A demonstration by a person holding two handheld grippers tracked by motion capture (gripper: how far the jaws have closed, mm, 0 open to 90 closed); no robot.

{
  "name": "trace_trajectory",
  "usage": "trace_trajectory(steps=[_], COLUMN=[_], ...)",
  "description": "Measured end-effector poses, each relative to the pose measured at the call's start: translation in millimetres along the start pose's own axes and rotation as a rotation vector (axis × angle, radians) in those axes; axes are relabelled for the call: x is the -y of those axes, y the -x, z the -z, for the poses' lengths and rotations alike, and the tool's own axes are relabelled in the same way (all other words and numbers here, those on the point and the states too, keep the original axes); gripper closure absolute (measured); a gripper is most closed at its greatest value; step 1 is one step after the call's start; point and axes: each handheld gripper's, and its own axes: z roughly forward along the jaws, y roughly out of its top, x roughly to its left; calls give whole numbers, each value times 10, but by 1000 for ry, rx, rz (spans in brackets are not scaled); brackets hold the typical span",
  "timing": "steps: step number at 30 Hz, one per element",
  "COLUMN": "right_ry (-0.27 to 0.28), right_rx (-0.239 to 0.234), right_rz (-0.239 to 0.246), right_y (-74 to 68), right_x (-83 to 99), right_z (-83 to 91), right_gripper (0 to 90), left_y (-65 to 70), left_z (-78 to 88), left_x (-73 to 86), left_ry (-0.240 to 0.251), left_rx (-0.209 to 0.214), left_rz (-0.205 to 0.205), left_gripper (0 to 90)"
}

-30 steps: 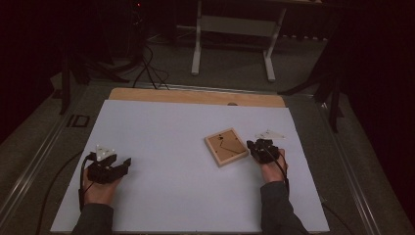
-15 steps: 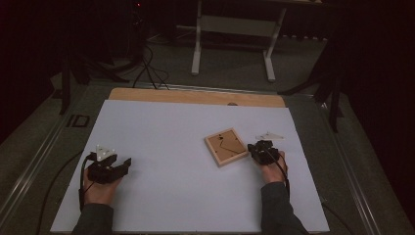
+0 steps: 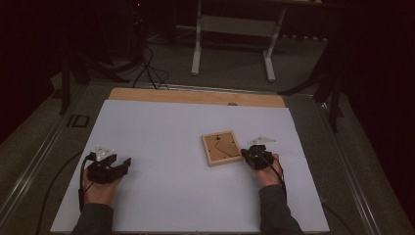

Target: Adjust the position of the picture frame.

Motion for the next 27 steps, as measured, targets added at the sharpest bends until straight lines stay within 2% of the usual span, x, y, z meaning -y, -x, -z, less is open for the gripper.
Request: trace_trajectory(steps=[6, 7, 10, 11, 16, 17, 18, 27], right_ry=[-12, -18, -22, -22, -16, -16, -12, 7], right_rx=[-34, -48, -70, -70, -117, -117, -130, -187], right_rz=[37, 65, 100, 100, 144, 144, 170, 254], right_y=[-126, -199, -305, -305, -518, -518, -613, -944], right_x=[14, 14, 15, 15, 26, 26, 19, -44], right_z=[31, 43, 52, 52, 62, 62, 61, -32], right_gripper=[899, 899, 899, 899, 899, 899, 898, 899], left_y=[0, 0, 1, 1, 5, 5, 8, 13], left_z=[2, 2, 3, 3, -1, -1, -2, -12], left_x=[-1, -1, 0, 0, -1, -1, -1, 0], left_ry=[0, 1, 1, 1, 1, 1, 1, -3], left_rx=[0, -1, 0, 0, -1, -1, -1, -4], left_rz=[1, 0, 0, 0, -2, -2, -2, -7], left_gripper=[432, 432, 431, 432, 431, 431, 431, 430])
